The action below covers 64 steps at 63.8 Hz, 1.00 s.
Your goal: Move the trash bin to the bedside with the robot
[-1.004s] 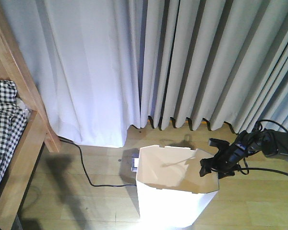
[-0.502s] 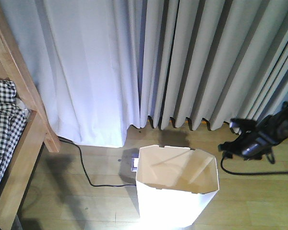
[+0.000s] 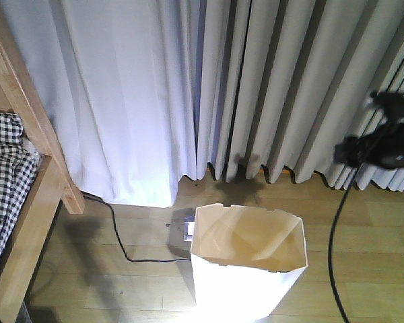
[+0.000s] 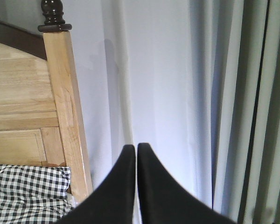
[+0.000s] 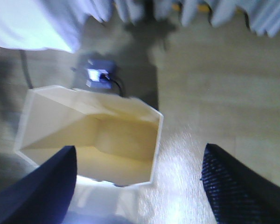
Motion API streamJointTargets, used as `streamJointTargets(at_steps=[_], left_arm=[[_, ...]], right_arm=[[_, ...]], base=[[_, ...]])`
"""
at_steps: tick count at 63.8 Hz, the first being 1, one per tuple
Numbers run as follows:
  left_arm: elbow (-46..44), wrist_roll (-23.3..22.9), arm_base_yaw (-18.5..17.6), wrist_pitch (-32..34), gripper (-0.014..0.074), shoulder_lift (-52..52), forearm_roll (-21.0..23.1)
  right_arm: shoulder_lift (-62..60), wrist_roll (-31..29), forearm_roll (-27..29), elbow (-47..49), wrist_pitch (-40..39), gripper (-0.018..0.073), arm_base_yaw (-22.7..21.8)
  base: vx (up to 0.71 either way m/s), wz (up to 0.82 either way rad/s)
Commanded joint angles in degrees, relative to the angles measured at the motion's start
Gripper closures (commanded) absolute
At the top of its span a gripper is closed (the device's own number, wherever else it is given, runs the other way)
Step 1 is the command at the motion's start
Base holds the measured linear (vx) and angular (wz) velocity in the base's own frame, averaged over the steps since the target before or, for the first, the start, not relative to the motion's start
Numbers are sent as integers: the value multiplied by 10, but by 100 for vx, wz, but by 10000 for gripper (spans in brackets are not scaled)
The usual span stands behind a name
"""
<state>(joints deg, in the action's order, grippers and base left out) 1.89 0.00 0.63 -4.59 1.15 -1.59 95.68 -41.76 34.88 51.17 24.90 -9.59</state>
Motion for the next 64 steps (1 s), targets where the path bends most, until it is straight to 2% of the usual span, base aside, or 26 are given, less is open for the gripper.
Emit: streamJointTargets(at_steps=[1, 7, 19, 29, 38, 46, 54, 64], left_arm=[[7, -8, -4, 42, 603, 4, 5], [7, -8, -4, 42, 603, 4, 5], [7, -8, -4, 42, 603, 4, 5], [7, -8, -4, 42, 603, 4, 5], [7, -8, -4, 42, 603, 4, 5], [7, -8, -4, 42, 603, 4, 5], [7, -8, -4, 42, 603, 4, 5], [7, -8, -4, 42, 603, 4, 5]], right_arm=[[-108, 3, -15, 11, 30, 38, -2], [-201, 31, -56, 11, 35, 38, -2], [-345, 77, -175, 11, 68, 38, -1], [-440, 101, -216, -38, 52, 38, 24], [-533, 107, -218, -122, 4, 38, 40], [-614, 138, -218, -189, -41, 38, 49], [-723, 183, -218, -266, -101, 38, 49], [-852, 188, -223, -352, -197, 38, 49]], base=[[0, 0], [0, 0], [0, 0], [0, 0], [0, 0], [0, 0], [0, 0], [0, 0]])
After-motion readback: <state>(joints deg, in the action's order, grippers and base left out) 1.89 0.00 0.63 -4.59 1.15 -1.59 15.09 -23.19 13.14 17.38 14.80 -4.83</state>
